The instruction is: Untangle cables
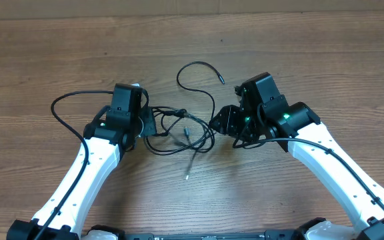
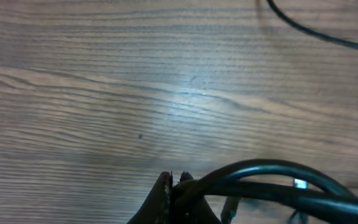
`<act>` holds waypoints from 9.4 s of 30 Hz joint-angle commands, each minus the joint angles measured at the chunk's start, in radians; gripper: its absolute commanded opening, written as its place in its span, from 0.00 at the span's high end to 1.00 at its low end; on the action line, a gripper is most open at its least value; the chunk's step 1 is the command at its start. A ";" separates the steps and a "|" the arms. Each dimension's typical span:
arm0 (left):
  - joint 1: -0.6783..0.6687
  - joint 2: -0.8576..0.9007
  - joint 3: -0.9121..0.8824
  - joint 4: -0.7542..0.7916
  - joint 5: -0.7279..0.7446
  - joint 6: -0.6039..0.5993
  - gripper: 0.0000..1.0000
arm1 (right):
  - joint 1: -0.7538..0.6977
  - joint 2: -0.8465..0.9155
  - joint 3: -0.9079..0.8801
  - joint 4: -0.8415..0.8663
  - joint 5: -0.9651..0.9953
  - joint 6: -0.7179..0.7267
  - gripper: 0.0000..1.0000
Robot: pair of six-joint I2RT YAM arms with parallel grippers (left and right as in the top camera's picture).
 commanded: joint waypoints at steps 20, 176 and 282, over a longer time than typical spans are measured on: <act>-0.119 0.000 -0.008 0.006 -0.110 0.163 0.96 | 0.130 0.081 0.006 0.183 -0.127 0.247 0.53; 0.083 0.049 -0.008 -0.002 0.259 0.080 0.96 | 0.168 0.579 0.111 0.356 -0.024 0.652 0.91; 0.156 0.260 -0.008 -0.138 -0.031 -0.652 0.96 | 0.203 0.551 0.170 0.440 0.075 -0.097 0.58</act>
